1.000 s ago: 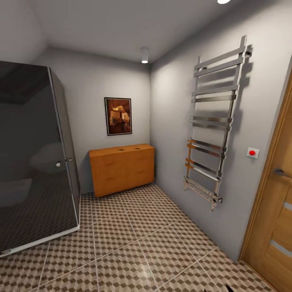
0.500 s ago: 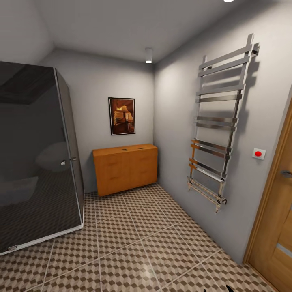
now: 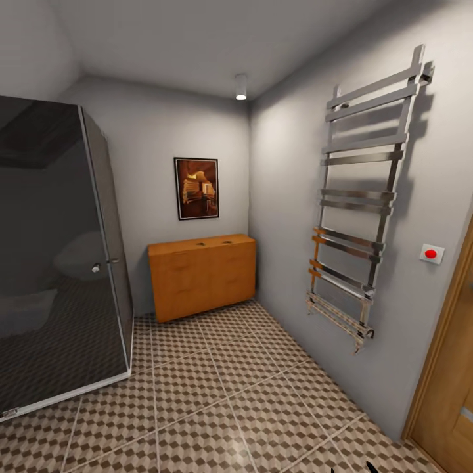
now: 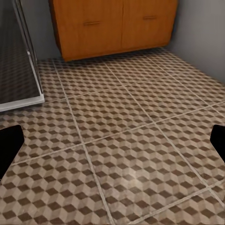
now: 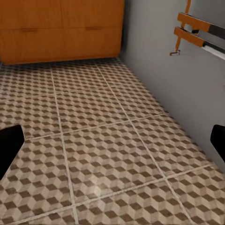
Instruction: Take the four mousetraps from the cabinet in the bathroom and place them on the bathroom floor. Make sure all four end up on the same floor surface, and ensure that at least two of them are either under or directly next to the same bathroom sink.
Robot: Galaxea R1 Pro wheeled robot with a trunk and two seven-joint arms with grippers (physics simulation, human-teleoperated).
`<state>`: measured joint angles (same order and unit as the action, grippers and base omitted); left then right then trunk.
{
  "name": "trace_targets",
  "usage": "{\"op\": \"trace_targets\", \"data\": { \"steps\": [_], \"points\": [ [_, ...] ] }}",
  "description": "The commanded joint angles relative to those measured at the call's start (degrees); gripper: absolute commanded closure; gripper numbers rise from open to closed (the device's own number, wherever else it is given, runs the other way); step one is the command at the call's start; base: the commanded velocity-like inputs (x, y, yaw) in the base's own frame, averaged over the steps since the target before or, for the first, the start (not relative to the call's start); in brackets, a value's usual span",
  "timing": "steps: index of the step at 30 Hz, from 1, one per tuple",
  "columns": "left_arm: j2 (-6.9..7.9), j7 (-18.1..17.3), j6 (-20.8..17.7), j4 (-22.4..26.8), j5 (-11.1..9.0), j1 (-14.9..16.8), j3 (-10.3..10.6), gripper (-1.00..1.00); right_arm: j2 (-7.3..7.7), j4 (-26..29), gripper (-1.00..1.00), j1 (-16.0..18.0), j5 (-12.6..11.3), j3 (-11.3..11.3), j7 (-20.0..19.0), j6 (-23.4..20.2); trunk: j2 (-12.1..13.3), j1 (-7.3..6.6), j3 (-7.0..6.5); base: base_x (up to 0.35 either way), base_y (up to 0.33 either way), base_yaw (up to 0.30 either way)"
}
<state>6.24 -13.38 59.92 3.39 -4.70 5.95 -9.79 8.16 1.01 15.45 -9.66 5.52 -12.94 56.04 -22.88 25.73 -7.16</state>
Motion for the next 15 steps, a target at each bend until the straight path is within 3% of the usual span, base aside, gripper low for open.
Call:
{"op": "trace_targets", "data": {
  "steps": [1, 15],
  "points": [
    [0.00, -0.59, 0.08, -0.05, -0.49, 0.02, -0.14, -1.00, 0.01, -0.04, -1.00, 0.02, -0.62, 0.46, -0.25, 0.13, -0.04, 0.05, 0.02, 0.318, 0.000, 0.000],
    [0.00, -0.59, 0.08, -0.05, -0.49, 0.02, -0.14, -1.00, -0.07, -0.04, -1.00, 0.02, -0.62, 0.46, -0.20, 0.13, -0.04, 0.05, 0.02, 0.326, 0.000, 0.000]
  ]
}}
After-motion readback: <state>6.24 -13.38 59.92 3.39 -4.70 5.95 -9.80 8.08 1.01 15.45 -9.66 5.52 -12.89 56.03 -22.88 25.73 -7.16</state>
